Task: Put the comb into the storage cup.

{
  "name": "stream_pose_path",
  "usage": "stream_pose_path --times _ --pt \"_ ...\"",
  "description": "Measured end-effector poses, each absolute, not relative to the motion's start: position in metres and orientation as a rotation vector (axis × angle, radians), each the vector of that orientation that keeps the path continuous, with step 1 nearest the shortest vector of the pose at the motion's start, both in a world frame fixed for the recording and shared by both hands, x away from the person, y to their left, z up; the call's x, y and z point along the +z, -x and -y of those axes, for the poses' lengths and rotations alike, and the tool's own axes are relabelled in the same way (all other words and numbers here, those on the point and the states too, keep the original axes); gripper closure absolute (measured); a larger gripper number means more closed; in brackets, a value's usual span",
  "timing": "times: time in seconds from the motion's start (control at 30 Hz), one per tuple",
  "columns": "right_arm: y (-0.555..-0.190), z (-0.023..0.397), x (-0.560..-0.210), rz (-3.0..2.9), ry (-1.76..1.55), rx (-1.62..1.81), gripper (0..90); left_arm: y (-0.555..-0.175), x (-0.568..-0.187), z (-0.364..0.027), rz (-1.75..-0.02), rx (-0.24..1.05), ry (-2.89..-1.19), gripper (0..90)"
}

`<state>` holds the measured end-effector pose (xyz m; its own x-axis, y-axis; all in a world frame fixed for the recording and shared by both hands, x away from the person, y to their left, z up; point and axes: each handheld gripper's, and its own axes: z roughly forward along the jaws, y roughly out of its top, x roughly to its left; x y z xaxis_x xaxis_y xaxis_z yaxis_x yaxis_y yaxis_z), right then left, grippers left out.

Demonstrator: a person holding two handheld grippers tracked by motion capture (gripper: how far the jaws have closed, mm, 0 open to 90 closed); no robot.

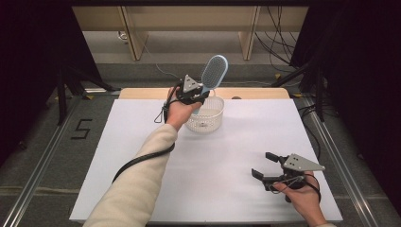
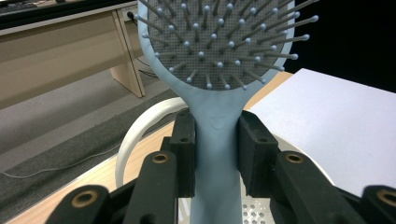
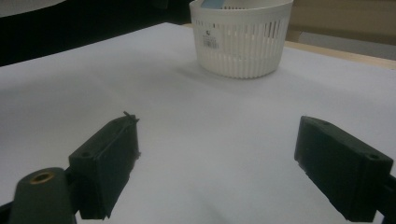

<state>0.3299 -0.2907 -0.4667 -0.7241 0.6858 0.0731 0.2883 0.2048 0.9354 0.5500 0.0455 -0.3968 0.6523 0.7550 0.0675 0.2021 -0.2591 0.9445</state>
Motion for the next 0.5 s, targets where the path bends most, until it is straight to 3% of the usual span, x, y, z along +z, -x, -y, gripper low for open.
stream_pose_path --times 0.5 --pt "-0.3301 0.2907 -0.4669 -2.126 -0.911 1.53 14.5 -0.5522 -0.4025 -0.0436 -0.774 0.646 -1.802 70.0"
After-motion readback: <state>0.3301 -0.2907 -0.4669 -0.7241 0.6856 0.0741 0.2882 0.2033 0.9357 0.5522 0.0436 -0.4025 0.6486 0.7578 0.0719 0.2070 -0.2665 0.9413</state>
